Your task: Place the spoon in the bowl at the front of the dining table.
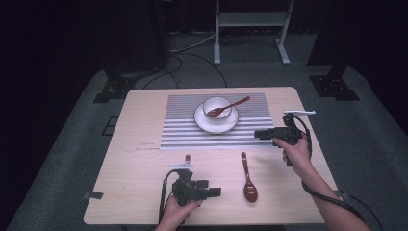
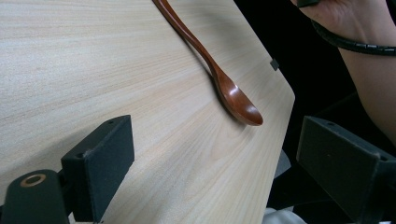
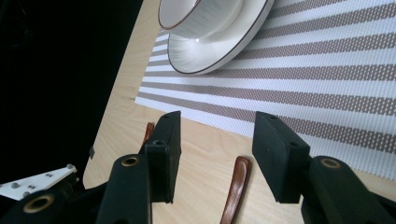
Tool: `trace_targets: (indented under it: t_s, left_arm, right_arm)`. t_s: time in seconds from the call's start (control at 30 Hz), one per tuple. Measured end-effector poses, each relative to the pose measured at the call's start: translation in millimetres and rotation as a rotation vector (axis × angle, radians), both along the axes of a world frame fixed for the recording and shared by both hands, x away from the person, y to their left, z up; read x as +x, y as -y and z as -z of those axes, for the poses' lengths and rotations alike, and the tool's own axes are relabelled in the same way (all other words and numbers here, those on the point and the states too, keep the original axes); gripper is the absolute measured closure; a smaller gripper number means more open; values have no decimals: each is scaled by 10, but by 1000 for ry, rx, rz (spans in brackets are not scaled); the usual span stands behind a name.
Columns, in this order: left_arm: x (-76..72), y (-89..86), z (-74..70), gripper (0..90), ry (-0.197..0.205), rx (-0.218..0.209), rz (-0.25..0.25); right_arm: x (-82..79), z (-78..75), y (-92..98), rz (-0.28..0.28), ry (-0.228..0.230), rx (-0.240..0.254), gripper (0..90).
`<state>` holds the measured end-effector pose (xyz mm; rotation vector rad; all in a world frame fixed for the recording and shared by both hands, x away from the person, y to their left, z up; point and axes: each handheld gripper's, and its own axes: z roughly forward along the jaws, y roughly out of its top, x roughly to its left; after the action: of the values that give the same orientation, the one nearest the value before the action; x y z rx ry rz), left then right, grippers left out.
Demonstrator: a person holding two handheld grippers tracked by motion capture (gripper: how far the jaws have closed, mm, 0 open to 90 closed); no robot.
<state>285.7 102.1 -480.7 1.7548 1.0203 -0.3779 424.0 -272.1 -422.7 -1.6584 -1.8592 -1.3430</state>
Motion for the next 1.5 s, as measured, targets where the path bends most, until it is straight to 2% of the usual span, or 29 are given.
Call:
trace_targets:
  t_s: [0.77,1.5]
  left_arm:
    - [-5,36,2,101,3,7,12]
    - [-6,48,11,101,-1,11,6]
  right_arm:
    - [-353,124,-47,-50,-8,47,499]
    - [-683,240,-89,-77,2,51,494]
